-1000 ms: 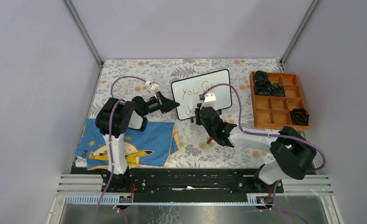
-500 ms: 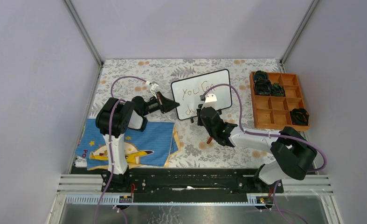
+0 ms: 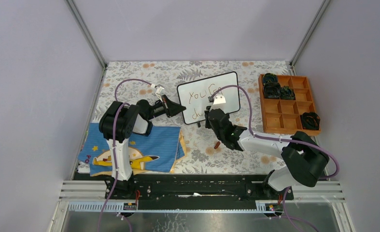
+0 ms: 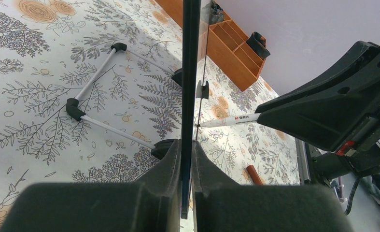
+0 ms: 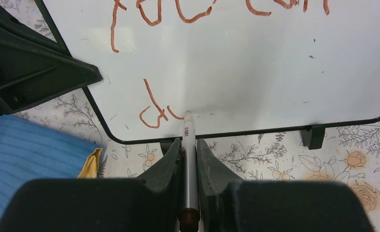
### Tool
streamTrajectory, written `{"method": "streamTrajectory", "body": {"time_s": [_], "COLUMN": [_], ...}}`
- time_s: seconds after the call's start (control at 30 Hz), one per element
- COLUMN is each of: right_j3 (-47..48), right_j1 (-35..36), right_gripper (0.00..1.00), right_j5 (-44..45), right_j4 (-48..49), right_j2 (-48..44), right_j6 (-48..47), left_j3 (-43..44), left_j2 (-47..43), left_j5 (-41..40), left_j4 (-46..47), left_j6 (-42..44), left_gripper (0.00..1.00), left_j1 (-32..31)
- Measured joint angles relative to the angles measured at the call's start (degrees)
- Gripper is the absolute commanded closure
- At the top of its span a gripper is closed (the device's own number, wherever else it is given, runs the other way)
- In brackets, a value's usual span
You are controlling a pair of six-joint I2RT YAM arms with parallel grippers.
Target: Write a sentence on the whiteboard
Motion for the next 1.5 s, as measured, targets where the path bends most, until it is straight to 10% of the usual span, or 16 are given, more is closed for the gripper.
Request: {"method": "streamTrajectory", "body": {"time_s": [1.23,1.5], "right_j3": [2.43,0.02], "right_j1": [-0.35,-0.61], "right_gripper": [1.00,1.00], "right_j5": [-5.07,-1.84], "right_j4": [-0.20,-3.10], "right_j2": [0.76,-10.45], "right_j6": [-0.48,-1.44], "left_j3": [0.00,0.00], "left_j2": [-0.52,-0.55], "left_j5": [-0.13,-0.15], "left_j4": [-1.07,-1.27], "left_j6": [0.57,0.81], "left_gripper": [1.00,1.00], "left_j1": [-0.15,-0.55]}}
